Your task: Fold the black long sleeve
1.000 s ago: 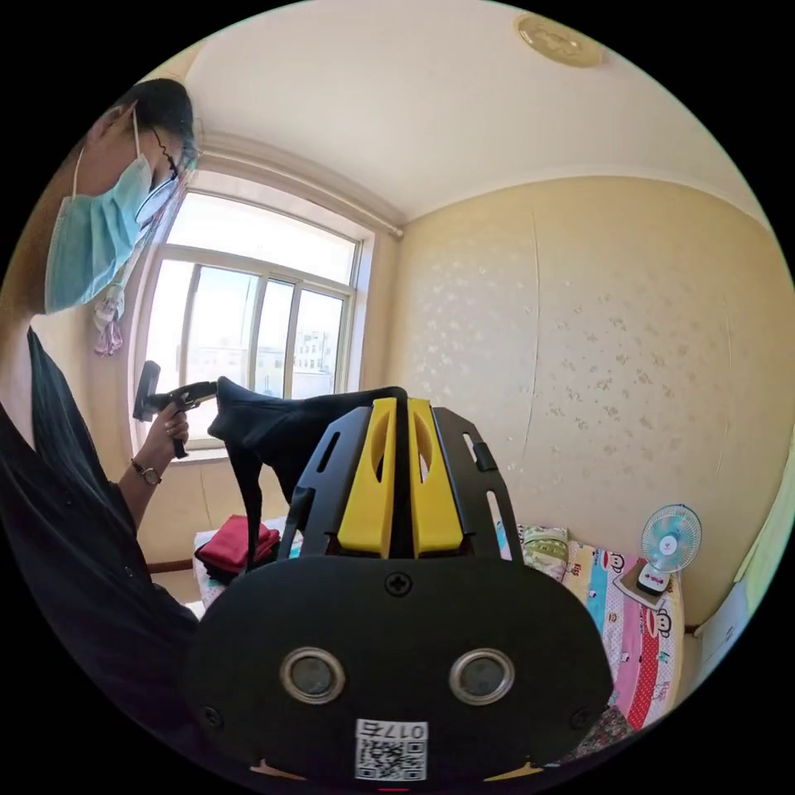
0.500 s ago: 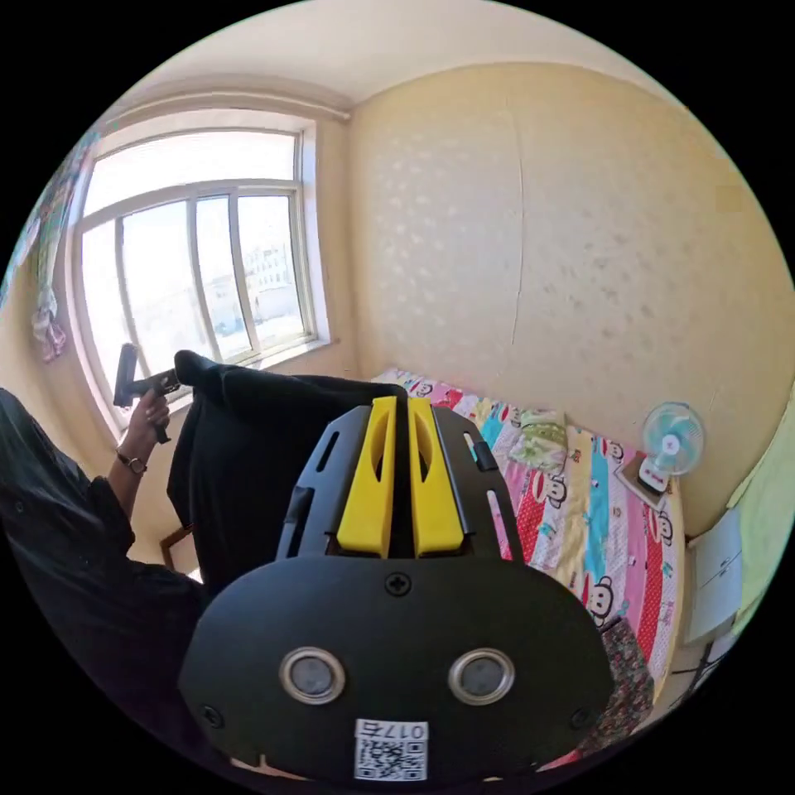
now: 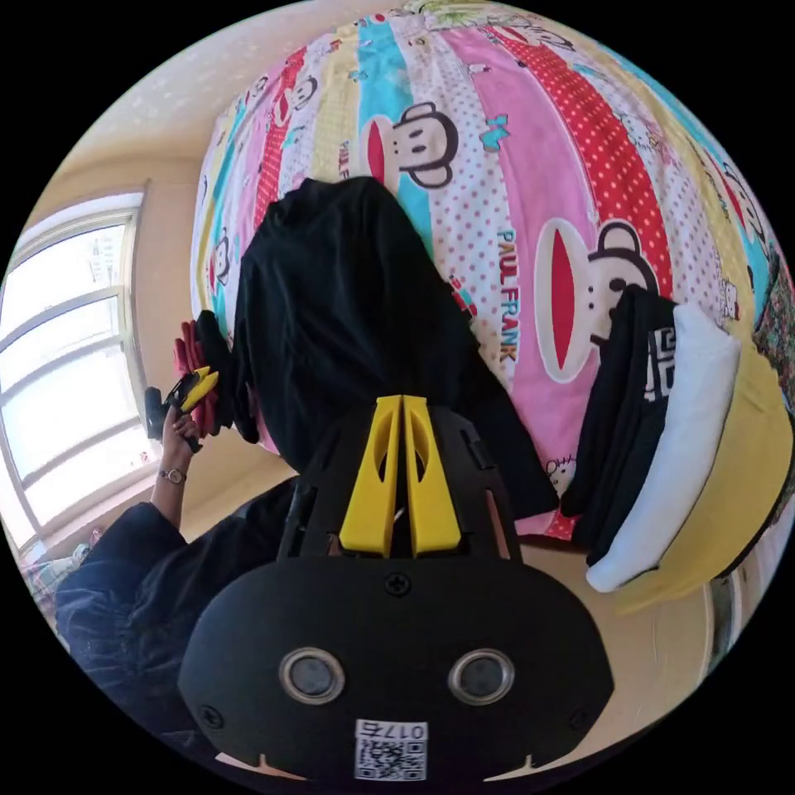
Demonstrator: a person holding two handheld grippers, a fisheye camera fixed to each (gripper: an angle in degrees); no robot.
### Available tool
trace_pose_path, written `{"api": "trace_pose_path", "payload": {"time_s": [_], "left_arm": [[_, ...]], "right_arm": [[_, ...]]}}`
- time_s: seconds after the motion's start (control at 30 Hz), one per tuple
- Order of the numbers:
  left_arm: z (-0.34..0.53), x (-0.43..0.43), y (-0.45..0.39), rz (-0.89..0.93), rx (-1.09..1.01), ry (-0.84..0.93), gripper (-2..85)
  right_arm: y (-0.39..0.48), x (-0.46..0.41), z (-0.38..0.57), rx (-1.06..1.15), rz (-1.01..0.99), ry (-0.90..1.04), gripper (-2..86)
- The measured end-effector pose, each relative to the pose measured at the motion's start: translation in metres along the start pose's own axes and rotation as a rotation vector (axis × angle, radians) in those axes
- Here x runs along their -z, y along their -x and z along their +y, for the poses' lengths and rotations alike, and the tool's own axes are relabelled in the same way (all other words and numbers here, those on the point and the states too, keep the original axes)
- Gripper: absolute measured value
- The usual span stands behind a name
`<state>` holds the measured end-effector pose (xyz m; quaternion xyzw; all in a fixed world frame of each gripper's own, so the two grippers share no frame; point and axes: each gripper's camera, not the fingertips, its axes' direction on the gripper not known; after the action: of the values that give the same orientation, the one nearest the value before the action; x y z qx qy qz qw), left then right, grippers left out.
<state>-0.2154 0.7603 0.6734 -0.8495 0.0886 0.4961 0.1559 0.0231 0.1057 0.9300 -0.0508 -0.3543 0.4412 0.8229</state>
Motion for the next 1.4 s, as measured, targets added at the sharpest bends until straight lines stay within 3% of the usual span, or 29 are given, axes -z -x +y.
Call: {"api": "trace_pose_path", "payload": {"time_s": [0.13,0.23,0.33,0.47,0.6,0.7,0.83,0.93,1.03,1.17,1.3,1.4], "left_arm": [[0.035,-0.044,0.04,-0.095,0.032,0.186,10.0],[0.04,-0.078,0.042,-0.146,-0.078,0.319,4.1],[0.014,-0.074,0.037,-0.188,-0.055,0.425,1.0],[-0.011,-0.035,0.019,-0.299,-0.105,0.421,-0.1],[-0.007,-0.004,0.035,-0.198,0.004,0.366,-0.5],[0.008,0.014,0.047,-0.226,0.071,0.377,-0.9],[0.026,0.042,0.05,-0.304,0.121,0.353,-0.9],[0.03,0.058,0.052,-0.311,0.176,0.334,-1.0],[0.027,0.066,0.054,-0.323,0.225,0.326,-1.0],[0.013,0.065,0.051,-0.319,0.263,0.324,-1.0],[0.0,0.06,0.042,-0.296,0.268,0.303,-1.0],[-0.004,0.058,0.035,-0.259,0.267,0.289,-1.0]], "right_arm": [[-0.036,-0.037,0.043,-0.088,0.08,0.194,3.5],[-0.061,-0.036,0.053,-0.207,0.072,0.227,5.9],[-0.089,-0.026,0.056,-0.37,-0.021,0.193,8.2],[-0.122,-0.003,0.064,-0.578,-0.073,0.057,9.6],[-0.147,-0.001,0.067,-0.664,-0.049,0.012,11.7],[-0.162,-0.012,0.06,-0.629,-0.075,0.026,10.9],[-0.151,0.004,0.038,-0.362,-0.224,-0.005,3.6],[-0.111,0.078,0.033,-0.059,-0.128,-0.067,2.8],[-0.092,0.184,0.052,0.079,0.025,-0.195,2.5],[-0.113,0.289,0.072,0.14,0.111,-0.236,2.2],[-0.169,0.3,0.077,0.053,0.147,-0.267,2.1],[-0.235,0.267,0.081,-0.149,0.034,-0.276,2.0]]}}
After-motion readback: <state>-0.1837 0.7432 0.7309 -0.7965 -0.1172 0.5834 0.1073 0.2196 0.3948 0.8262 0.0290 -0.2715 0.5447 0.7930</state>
